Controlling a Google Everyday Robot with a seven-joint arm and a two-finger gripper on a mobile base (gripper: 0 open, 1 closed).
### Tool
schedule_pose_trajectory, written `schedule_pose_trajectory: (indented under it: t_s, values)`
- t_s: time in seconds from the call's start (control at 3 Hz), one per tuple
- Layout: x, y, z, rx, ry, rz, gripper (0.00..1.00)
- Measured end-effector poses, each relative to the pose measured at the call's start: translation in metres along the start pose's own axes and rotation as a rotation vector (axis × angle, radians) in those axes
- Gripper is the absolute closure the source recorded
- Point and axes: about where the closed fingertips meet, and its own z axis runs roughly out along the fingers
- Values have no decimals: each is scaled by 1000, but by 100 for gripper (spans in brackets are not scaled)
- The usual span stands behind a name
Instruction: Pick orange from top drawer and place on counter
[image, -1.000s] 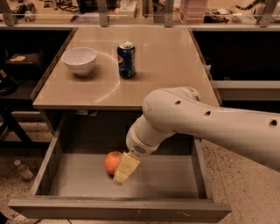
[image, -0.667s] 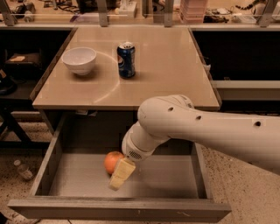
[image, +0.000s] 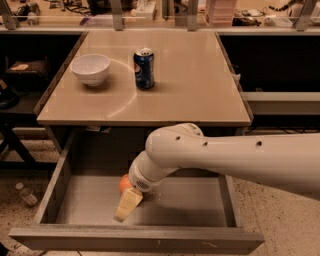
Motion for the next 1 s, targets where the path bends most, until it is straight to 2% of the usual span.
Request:
schedule_pose_trajectory:
  t_s: [1.0]
  values:
    - [-4, -1, 37, 20, -21, -32, 0]
